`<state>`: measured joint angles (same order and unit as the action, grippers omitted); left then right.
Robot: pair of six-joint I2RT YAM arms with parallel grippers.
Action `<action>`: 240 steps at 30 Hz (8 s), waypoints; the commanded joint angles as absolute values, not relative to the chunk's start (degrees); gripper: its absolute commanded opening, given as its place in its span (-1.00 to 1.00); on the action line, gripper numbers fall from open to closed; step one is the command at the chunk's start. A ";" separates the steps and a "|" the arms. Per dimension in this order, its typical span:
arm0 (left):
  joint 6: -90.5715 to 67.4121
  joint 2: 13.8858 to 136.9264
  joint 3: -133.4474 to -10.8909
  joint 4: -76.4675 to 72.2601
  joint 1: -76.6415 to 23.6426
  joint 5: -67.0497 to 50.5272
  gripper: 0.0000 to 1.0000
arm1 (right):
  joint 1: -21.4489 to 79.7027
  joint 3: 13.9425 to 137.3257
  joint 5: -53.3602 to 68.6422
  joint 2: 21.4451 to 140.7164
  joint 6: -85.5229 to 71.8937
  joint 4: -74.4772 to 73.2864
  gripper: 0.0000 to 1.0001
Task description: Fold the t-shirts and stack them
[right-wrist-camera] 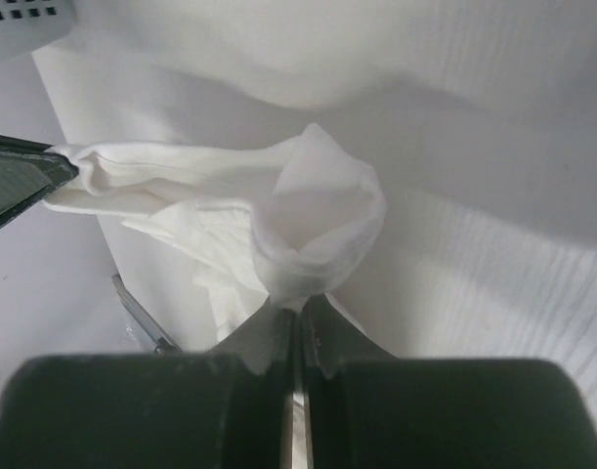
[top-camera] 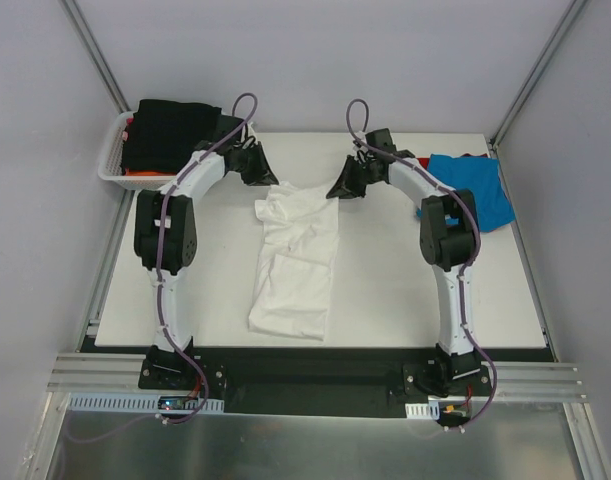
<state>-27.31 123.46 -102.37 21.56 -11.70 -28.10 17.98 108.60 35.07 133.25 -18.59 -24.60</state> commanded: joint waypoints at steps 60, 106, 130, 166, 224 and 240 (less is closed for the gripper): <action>-21.18 93.59 -74.09 34.37 -20.74 -27.60 -1.00 | 30.76 84.63 34.63 102.83 -8.79 -37.62 -0.99; -16.88 96.59 -65.04 34.54 -20.39 -28.30 -1.00 | 33.31 72.16 32.78 98.97 -7.73 -42.98 0.95; -17.22 81.65 -63.36 41.39 -18.63 -18.28 -0.48 | 31.29 79.45 29.44 96.67 -4.92 -47.38 0.12; -25.14 90.36 -56.79 27.95 -24.96 -28.92 -1.00 | 37.70 72.42 34.19 101.07 -12.13 -39.55 -0.99; -28.13 122.42 -83.74 26.72 -21.63 -14.15 -1.00 | 27.60 97.46 31.73 129.55 -21.45 -23.55 -0.98; -25.66 129.38 -94.75 29.97 -12.83 -19.50 -1.00 | 24.61 100.90 33.04 129.99 -18.63 -27.51 -0.89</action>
